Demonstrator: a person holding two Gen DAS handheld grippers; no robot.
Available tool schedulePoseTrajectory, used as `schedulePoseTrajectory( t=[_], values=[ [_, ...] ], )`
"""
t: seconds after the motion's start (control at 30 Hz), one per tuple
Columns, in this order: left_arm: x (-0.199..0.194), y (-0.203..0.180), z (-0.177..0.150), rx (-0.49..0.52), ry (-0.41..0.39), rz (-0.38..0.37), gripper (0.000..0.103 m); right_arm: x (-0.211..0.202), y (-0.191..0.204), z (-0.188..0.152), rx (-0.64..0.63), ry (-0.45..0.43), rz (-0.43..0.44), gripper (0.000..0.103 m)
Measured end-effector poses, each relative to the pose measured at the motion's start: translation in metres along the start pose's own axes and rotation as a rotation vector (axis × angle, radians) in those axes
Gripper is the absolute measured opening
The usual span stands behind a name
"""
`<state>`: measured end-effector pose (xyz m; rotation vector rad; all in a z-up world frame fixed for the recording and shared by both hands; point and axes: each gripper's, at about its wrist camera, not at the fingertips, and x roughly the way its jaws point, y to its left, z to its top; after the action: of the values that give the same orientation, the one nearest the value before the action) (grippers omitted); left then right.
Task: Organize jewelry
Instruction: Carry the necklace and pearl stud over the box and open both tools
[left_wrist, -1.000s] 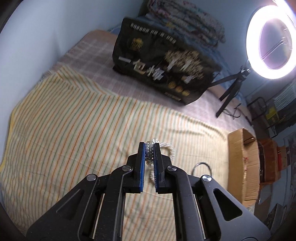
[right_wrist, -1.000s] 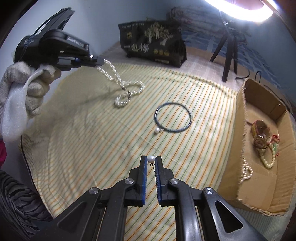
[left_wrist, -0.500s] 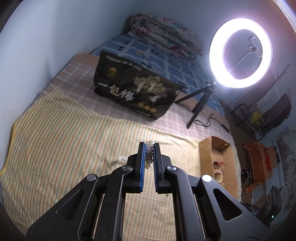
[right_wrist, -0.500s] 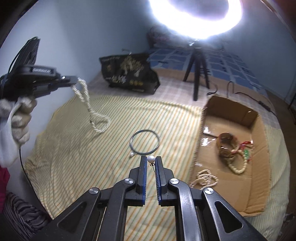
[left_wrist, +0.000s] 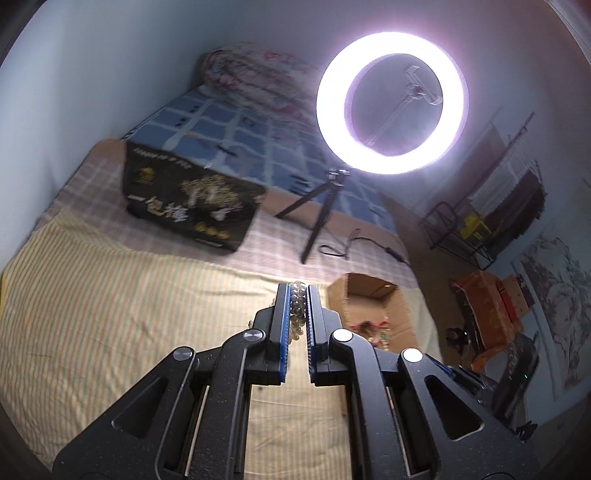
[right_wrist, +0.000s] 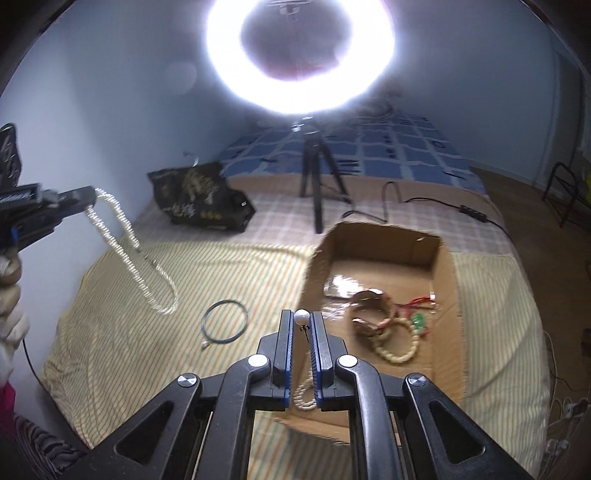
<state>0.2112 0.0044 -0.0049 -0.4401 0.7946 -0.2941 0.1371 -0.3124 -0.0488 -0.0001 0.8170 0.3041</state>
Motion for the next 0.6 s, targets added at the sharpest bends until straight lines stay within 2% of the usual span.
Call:
schedulePoseTrajectory(
  t=[0.3,0.6],
  values=[
    [0.010,-0.062,-0.003,0.069,0.007,-0.098,0.006,-0.006,-0.032,-0.004,0.042,0.007,-0.028,0.006],
    [0.033,-0.113,0.002,0.110,0.016,-0.156,0.006,-0.009,-0.052,-0.011,0.062,0.025,-0.019,0.006]
  ],
)
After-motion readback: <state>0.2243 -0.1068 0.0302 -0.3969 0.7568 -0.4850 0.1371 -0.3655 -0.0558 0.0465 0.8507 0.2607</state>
